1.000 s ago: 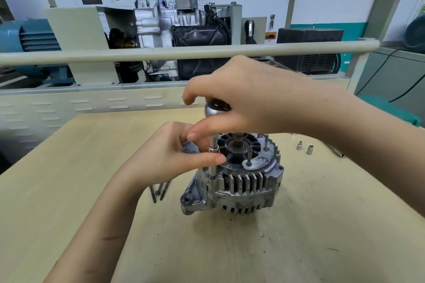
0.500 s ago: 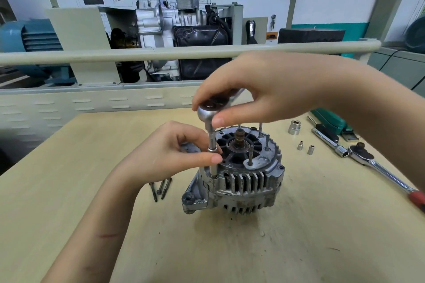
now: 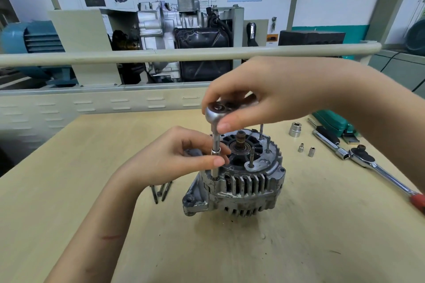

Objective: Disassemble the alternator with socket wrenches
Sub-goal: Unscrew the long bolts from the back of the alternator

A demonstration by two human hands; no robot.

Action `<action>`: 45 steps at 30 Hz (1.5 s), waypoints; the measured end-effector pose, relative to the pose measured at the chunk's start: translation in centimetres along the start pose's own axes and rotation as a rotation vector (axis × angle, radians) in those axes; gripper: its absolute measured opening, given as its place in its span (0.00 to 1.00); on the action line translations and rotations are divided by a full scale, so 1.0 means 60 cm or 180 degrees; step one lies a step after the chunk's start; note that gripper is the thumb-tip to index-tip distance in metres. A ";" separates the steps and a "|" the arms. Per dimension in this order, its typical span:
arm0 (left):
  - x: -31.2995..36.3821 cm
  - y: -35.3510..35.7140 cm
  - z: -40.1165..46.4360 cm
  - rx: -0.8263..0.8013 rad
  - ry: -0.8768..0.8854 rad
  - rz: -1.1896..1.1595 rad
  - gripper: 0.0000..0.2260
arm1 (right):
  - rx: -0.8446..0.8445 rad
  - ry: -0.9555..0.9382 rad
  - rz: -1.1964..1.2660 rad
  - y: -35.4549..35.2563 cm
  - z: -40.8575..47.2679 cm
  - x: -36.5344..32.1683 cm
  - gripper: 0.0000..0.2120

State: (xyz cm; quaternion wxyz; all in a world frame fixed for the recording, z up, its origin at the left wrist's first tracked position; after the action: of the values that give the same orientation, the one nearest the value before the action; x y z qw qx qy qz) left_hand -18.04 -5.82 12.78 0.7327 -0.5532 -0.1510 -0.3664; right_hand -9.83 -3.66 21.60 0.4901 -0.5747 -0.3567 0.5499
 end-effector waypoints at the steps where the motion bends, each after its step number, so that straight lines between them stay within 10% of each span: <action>1: -0.001 0.000 -0.001 0.0014 -0.0013 -0.0014 0.04 | -0.0001 -0.0018 0.0044 -0.001 -0.002 -0.001 0.17; 9: 0.002 -0.009 0.001 0.0401 -0.0046 0.0177 0.23 | 0.0478 -0.0006 -0.0526 -0.009 0.000 -0.002 0.26; 16: 0.001 -0.006 0.003 0.0214 -0.0116 -0.0001 0.02 | 0.0173 -0.0128 -0.0148 -0.006 -0.001 0.000 0.13; 27: 0.002 -0.011 0.001 0.0414 -0.0115 0.0200 0.22 | 0.0472 -0.0169 -0.0377 -0.005 0.000 -0.010 0.25; 33: 0.008 -0.007 -0.002 0.0110 -0.0109 -0.0047 0.02 | 0.0199 -0.0205 -0.0135 -0.006 0.001 -0.004 0.13; 45: 0.003 -0.012 0.000 0.0469 -0.0121 0.0105 0.11 | 0.0413 -0.0098 -0.0467 -0.004 0.004 -0.005 0.24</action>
State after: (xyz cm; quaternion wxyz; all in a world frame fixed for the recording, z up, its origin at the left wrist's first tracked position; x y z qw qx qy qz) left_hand -18.43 -5.99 13.37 0.7744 -0.5071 -0.1823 -0.3317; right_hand -10.09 -3.81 21.96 0.5597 -0.5055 -0.3690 0.5432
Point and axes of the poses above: each hand's wrist, its own z-axis towards the middle knuckle, its own y-axis out of the palm, x = y × z, the point moved 7 cm from there along z, towards the middle knuckle, and after that the axes turned 12 degrees about z, right-handed, at the moved point
